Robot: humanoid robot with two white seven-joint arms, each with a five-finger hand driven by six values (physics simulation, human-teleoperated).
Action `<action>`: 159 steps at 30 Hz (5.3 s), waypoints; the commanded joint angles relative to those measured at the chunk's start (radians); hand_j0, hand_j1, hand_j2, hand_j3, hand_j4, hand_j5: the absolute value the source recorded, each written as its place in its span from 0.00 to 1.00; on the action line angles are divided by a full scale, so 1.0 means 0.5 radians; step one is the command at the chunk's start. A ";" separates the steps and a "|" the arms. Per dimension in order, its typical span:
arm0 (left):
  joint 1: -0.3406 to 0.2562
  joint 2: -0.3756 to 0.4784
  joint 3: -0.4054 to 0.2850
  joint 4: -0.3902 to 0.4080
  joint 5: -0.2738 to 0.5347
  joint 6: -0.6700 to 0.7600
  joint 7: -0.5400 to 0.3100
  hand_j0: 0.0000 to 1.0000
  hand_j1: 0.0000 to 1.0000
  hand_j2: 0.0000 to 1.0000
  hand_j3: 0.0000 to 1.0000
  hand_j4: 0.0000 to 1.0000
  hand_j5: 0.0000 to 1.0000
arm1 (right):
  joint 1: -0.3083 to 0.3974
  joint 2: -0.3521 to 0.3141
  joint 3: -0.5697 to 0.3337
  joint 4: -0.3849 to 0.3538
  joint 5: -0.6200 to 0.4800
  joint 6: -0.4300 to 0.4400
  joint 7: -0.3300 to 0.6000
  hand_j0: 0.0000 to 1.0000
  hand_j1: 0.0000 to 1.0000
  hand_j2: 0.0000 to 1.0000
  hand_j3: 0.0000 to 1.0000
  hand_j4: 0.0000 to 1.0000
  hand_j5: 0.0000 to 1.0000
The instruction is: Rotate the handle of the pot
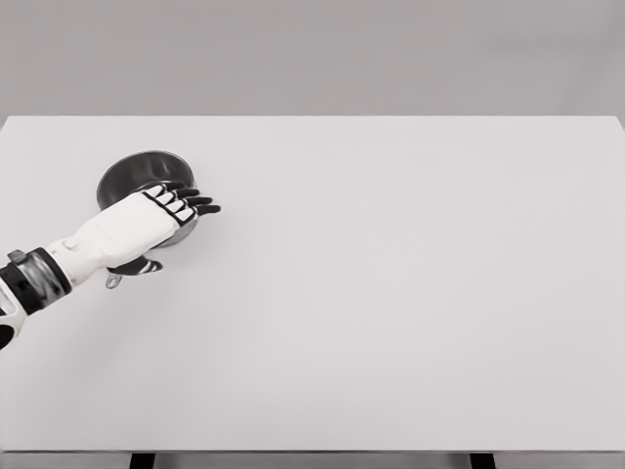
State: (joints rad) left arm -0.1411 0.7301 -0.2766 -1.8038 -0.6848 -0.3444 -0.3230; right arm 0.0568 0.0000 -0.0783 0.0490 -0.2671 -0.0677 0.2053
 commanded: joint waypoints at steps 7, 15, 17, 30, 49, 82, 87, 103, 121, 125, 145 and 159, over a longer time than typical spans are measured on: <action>0.015 0.046 0.016 0.000 0.004 0.005 -0.004 1.00 1.00 1.00 1.00 1.00 1.00 | 0.000 0.000 0.000 0.000 0.000 0.000 0.000 1.00 1.00 1.00 1.00 1.00 1.00; 0.037 0.065 0.029 0.000 0.007 0.081 -0.004 1.00 1.00 1.00 1.00 1.00 1.00 | 0.000 0.000 0.000 0.000 0.000 -0.003 0.000 1.00 1.00 1.00 1.00 1.00 1.00; 0.037 0.074 0.032 0.000 0.007 0.084 -0.004 1.00 1.00 1.00 1.00 1.00 1.00 | 0.000 0.000 0.000 0.000 0.000 0.000 0.000 1.00 1.00 1.00 1.00 1.00 1.00; 0.077 0.117 0.124 0.000 0.007 0.087 -0.004 1.00 1.00 1.00 1.00 1.00 1.00 | 0.000 0.000 0.000 0.000 0.000 0.000 0.000 1.00 1.00 1.00 1.00 1.00 1.00; 0.117 0.151 0.176 0.003 0.007 0.161 -0.004 1.00 1.00 1.00 1.00 1.00 1.00 | 0.000 0.000 0.000 0.000 0.000 0.000 0.000 1.00 1.00 1.00 1.00 1.00 1.00; 0.117 0.163 0.296 0.184 0.004 0.207 -0.004 1.00 1.00 1.00 1.00 1.00 1.00 | 0.000 0.000 0.000 0.000 0.000 -0.003 0.000 1.00 1.00 1.00 1.00 1.00 1.00; 0.113 0.160 0.311 0.233 0.004 0.222 -0.004 1.00 1.00 1.00 1.00 1.00 1.00 | 0.000 0.000 0.000 0.000 0.000 0.000 0.000 1.00 1.00 1.00 1.00 1.00 1.00; 0.092 0.160 0.366 0.294 0.004 0.235 -0.004 1.00 1.00 1.00 1.00 1.00 1.00 | 0.000 0.000 0.000 0.000 0.000 0.000 0.000 1.00 1.00 1.00 1.00 1.00 1.00; 0.028 0.160 0.384 0.423 0.001 0.235 -0.004 1.00 1.00 1.00 1.00 1.00 1.00 | 0.000 0.000 0.000 0.000 0.000 0.000 0.000 1.00 1.00 1.00 1.00 1.00 1.00; -0.006 0.160 0.388 0.466 0.001 0.235 -0.004 1.00 1.00 1.00 1.00 1.00 1.00 | 0.000 0.000 0.000 0.000 0.000 0.000 0.000 1.00 1.00 1.00 1.00 1.00 1.00; -0.092 0.135 0.388 0.598 -0.033 0.305 -0.004 1.00 1.00 1.00 1.00 1.00 1.00 | 0.000 0.000 0.000 0.000 0.000 0.000 0.000 1.00 1.00 1.00 1.00 1.00 1.00; -0.196 0.111 0.375 0.717 -0.033 0.308 -0.004 1.00 1.00 1.00 1.00 1.00 1.00 | 0.000 0.000 0.000 0.000 0.000 0.000 0.000 1.00 1.00 1.00 1.00 1.00 1.00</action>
State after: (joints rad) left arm -0.2439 0.7861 -0.0909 -1.4502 -0.7022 -0.1905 -0.3258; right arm 0.0568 0.0000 -0.0783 0.0490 -0.2671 -0.0675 0.2053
